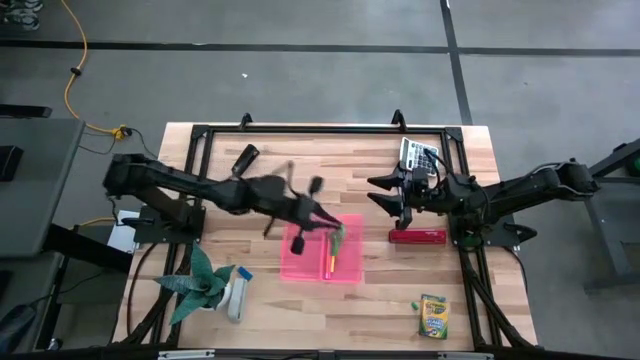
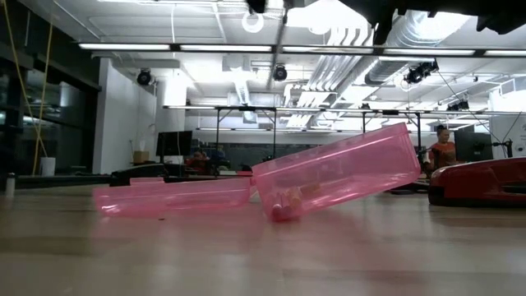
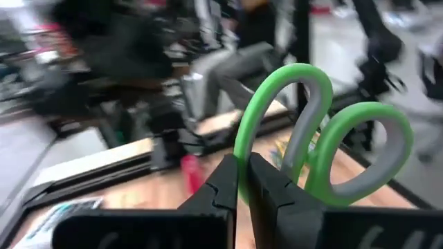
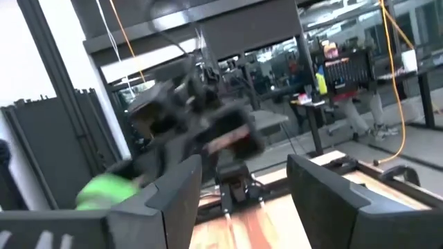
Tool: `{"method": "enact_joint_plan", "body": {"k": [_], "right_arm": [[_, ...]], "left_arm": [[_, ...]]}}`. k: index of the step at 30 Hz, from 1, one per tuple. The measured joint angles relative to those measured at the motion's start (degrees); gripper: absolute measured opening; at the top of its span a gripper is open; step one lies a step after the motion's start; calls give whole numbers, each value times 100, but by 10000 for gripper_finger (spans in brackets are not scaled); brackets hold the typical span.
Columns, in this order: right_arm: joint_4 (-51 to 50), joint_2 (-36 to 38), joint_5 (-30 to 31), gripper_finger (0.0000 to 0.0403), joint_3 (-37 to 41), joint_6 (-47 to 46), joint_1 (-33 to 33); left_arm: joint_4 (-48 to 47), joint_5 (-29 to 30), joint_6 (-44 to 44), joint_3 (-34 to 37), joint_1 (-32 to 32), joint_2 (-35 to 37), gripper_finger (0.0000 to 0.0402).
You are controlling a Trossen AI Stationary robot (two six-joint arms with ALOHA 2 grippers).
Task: Pack school essentials
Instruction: Put the scissors into the pink supply box
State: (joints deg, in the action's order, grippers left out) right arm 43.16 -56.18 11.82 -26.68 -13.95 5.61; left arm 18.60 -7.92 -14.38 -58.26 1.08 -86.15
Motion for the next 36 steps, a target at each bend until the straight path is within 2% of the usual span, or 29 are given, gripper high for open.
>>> {"method": "enact_joint_plan", "body": {"k": [4, 10, 19, 26, 36], "right_arm": [[86, 4, 157, 206, 0, 114, 0], [82, 4, 194, 206, 0, 104, 0], [47, 4, 325, 206, 0, 85, 0], [45, 4, 325, 206, 0, -12, 0], [46, 4, 325, 206, 0, -12, 0]], "left_arm": [[-582, -256, -658, -733, -176, -832, 0], [-1545, -160, -1874, -1533, -427, -1814, 0], [-2126, 575, -3458, -1772, -573, -2466, 0], [-2169, 604, -3899, -1772, -570, -2507, 7], [-2346, 625, -3683, -1772, -422, -2507, 71]]}}
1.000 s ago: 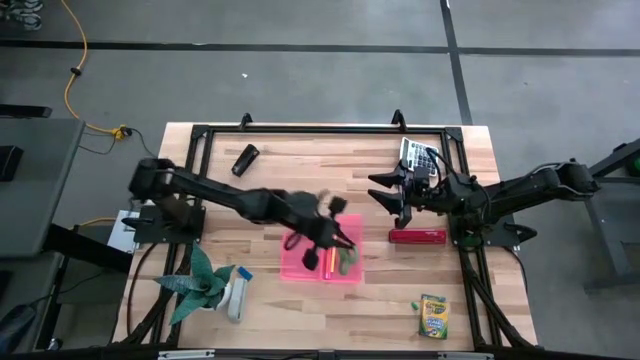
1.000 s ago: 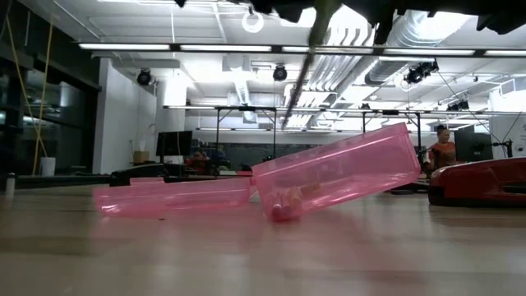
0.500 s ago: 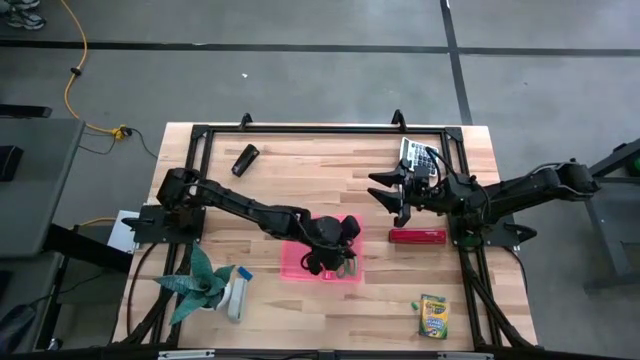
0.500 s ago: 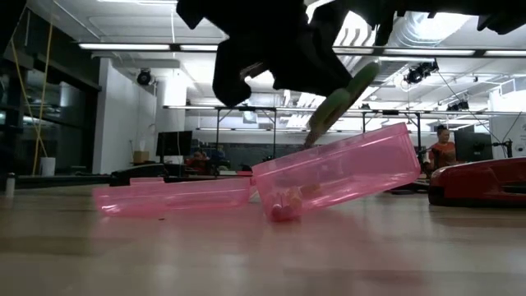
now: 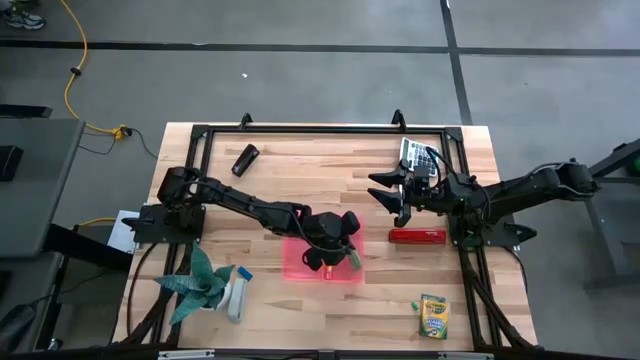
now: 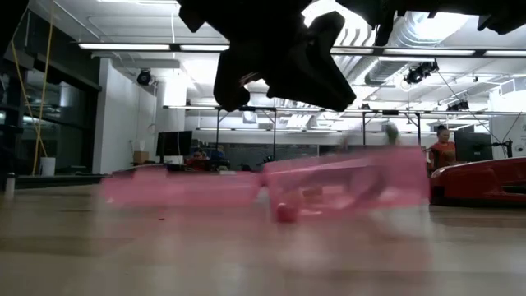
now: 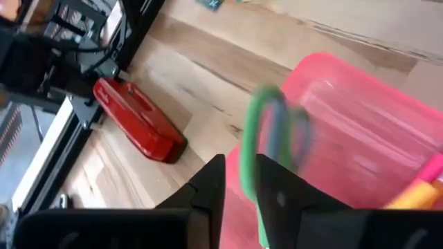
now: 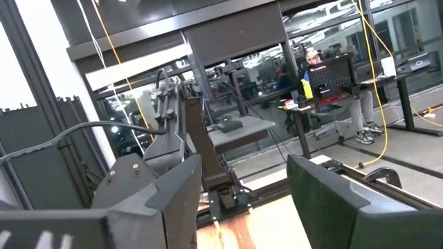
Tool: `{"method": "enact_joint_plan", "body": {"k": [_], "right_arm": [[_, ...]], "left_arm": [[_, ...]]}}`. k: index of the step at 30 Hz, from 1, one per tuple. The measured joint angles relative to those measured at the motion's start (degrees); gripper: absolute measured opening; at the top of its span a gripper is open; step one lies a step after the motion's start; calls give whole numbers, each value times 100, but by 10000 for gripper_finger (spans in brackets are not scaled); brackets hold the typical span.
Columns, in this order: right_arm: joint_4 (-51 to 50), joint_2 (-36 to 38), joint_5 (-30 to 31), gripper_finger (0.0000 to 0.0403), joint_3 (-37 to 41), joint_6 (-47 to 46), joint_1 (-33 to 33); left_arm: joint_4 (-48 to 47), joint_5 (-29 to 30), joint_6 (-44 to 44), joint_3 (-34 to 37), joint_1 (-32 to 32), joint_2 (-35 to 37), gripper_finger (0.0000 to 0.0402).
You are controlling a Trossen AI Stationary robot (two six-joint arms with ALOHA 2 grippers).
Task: Pack school essentials
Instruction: Put the scissors into the pink supply box, then put the right blue eraser into the pink supply box
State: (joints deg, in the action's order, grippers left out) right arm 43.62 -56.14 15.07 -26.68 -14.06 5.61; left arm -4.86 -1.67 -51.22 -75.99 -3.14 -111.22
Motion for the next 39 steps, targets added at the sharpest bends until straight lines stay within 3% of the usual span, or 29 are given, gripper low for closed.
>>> {"method": "enact_joint_plan", "body": {"k": [6, 12, 20, 23, 26, 32, 39], "right_arm": [[0, 0, 0, 206, 0, 0, 0], [24, 0, 0, 206, 0, 146, 0], [37, 0, -4, 206, 0, 256, 0], [22, -2, -50, 206, 0, 257, 0], [-2, 0, -70, 206, 0, 292, 0], [23, 0, -74, 206, 0, 404, 0], [-4, 0, -96, 206, 0, 407, 0]], "left_arm": [[-22, -2, 441, 1, 51, 41, 113], [-377, -41, 967, 7, 42, 622, 139], [-1246, -418, 3295, 160, 505, 2145, 136], [-795, -686, 4220, 706, 779, 2918, 129], [398, -650, 4840, 1667, 925, 3817, 123], [3023, 80, 5639, 3705, 939, 5450, 118], [3294, 735, 5838, 4681, 941, 6667, 118]]}}
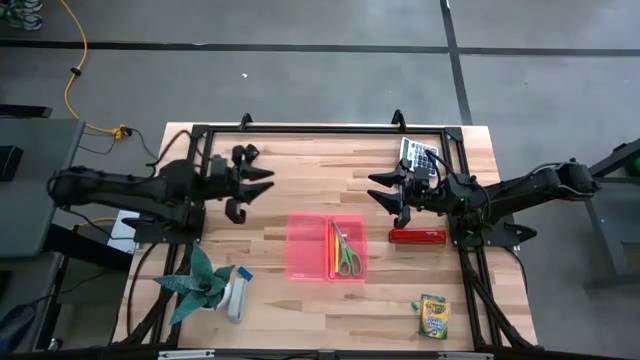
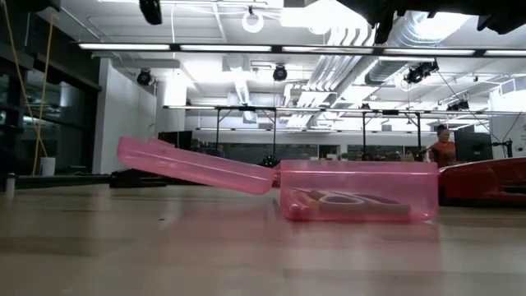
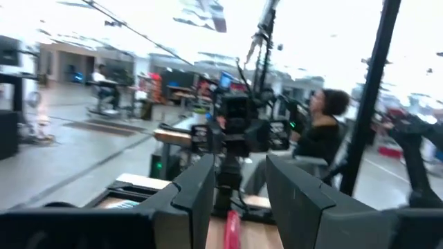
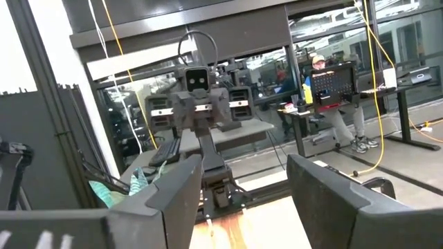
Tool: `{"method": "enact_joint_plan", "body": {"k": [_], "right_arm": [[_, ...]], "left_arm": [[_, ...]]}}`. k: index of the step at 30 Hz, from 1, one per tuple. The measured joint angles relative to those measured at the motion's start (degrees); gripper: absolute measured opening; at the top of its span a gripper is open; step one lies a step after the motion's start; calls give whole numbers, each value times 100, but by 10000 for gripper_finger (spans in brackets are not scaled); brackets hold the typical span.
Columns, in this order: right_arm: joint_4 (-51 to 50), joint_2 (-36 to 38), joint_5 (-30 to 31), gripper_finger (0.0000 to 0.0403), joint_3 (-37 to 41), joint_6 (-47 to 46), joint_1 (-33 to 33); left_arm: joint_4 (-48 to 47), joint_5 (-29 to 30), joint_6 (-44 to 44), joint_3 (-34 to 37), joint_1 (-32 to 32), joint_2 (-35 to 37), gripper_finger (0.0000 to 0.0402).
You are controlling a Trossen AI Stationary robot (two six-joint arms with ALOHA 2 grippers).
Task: Pack school essentials
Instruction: Put the right blue eraser into the pink supply box
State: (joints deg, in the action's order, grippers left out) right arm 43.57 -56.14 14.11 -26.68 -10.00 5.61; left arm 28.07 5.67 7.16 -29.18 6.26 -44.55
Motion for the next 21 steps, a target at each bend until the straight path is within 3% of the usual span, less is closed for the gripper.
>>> {"method": "enact_joint_plan", "body": {"k": [12, 21], "right_arm": [[48, 0, 2, 206, -1, -82, -1], [46, -1, 86, 206, -2, -1563, 0]], "left_arm": [[-74, 256, -281, 54, 9, 288, 117], [-82, 255, -279, 54, 9, 286, 117]]}}
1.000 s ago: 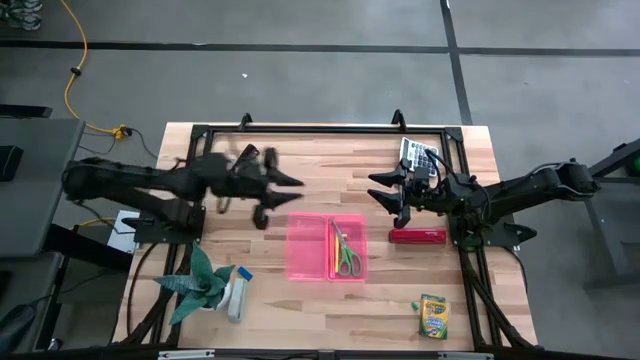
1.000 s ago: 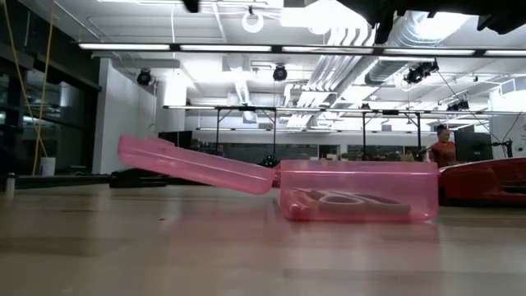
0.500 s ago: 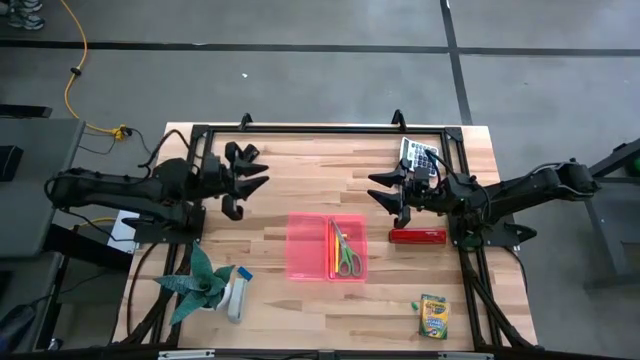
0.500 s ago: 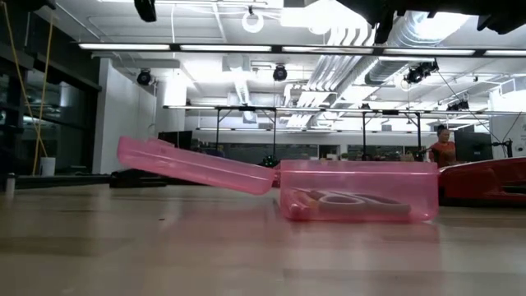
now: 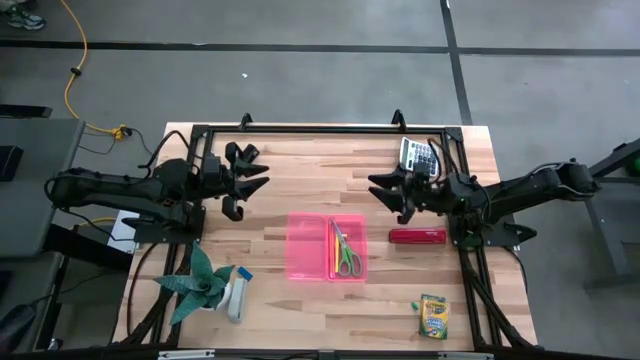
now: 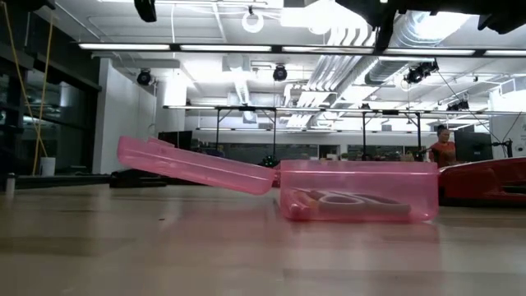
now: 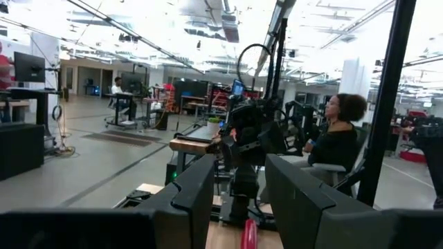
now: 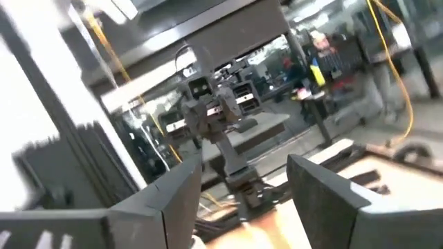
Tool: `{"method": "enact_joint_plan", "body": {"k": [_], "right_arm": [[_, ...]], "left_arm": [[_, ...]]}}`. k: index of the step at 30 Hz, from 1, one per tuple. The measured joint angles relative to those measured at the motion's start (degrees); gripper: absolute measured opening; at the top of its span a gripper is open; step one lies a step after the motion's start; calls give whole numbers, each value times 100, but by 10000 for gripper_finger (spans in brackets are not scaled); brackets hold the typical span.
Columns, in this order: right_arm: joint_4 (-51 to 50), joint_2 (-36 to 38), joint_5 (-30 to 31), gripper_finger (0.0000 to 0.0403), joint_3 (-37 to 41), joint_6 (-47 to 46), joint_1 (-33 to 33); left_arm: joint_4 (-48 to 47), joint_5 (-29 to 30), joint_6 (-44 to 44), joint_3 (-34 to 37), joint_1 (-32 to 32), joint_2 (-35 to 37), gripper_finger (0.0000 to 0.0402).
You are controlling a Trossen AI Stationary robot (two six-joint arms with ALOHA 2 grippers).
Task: Pack school essentials
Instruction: Put the right blue eraser into the pink supply box
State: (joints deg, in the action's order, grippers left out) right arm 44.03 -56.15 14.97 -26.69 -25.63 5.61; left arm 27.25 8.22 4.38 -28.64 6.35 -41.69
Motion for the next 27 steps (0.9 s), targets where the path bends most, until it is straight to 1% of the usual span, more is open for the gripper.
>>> {"method": "enact_joint_plan", "body": {"k": [2, 3, 4, 6, 9, 11, 13, 14, 16, 19, 22, 27], "right_arm": [[-221, 1, 375, 206, -37, -723, -46], [-543, 1, 556, 206, -118, -1050, -109], [-1084, 1, 720, 206, -253, -1405, -194], [-2589, -46, 795, 206, -687, -2130, -430], [-5743, -410, 765, 206, -1602, -3525, -935], [-7594, -810, 778, 206, -2126, -4178, -1313], [-8801, -1185, 917, 206, -2453, -4633, -1640], [-9199, -1379, 973, 206, -2544, -4885, -1782], [-9535, -1723, 1004, 206, -2576, -5263, -2058], [-9398, -2155, 895, 206, -2506, -5550, -2373], [-9446, -2621, 882, 206, -2486, -5927, -2570], [-9543, -3292, 847, 206, -2481, -6914, -2818]], "left_arm": [[-1, 56, 4, 0, 0, 0, 117], [-1, 117, -2, 0, -2, -2, 117], [-1, 187, -2, 0, -2, -2, 117], [-2, 325, -3, 0, -2, -2, 117], [-29, 411, -2, 0, -2, -2, 117], [-68, 427, -4, 0, -2, -2, 117], [-71, 429, -4, 0, -2, -2, 117], [-71, 429, -4, 0, -2, -2, 117], [-73, 438, -4, 0, -2, -4, 117], [-80, 441, -4, 0, -2, -3, 117], [-85, 442, -4, 0, -2, -2, 117], [-86, 442, 0, 0, -2, -2, 117]]}}
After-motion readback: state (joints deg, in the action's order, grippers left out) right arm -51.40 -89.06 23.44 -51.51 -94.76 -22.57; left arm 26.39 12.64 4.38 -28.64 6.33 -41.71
